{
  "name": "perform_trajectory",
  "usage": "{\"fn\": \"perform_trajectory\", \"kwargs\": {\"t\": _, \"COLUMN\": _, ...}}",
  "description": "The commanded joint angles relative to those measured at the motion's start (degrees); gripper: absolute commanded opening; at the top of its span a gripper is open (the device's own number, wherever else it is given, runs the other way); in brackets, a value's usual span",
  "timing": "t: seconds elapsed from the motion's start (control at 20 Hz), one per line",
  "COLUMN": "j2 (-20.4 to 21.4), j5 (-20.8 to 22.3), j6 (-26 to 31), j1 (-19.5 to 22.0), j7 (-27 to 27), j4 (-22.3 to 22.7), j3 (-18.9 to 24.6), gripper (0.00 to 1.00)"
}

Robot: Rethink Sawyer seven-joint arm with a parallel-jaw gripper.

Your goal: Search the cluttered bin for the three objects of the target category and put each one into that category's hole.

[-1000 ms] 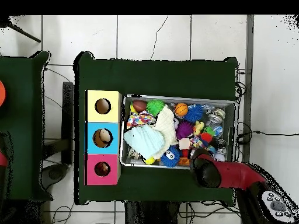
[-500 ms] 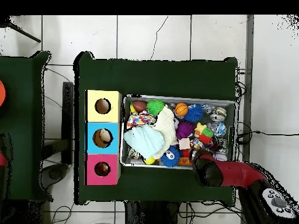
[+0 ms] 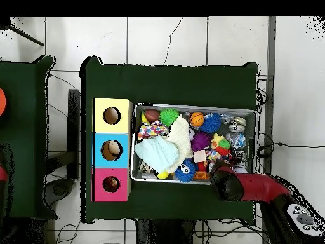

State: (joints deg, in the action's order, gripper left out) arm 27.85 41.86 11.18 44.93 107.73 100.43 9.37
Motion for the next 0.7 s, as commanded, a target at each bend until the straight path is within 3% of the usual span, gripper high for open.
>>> {"fn": "perform_trajectory", "kwargs": {"t": 0.05, "j2": 0.9, "j5": 2.4, "j6": 8.6, "j1": 0.1, "j7": -8.5, "j4": -2.9, "j3": 4.7, "gripper": 1.0}}
{"fn": "perform_trajectory", "kwargs": {"t": 0.3, "j2": 5.5, "j5": 1.2, "j6": 9.9, "j1": 1.4, "j7": -9.1, "j4": 1.6, "j3": 6.3, "gripper": 1.0}}
{"fn": "perform_trajectory", "kwargs": {"t": 0.7, "j2": 9.1, "j5": 1.0, "j6": 11.2, "j1": 1.1, "j7": -9.1, "j4": 2.3, "j3": 8.6, "gripper": 1.0}}
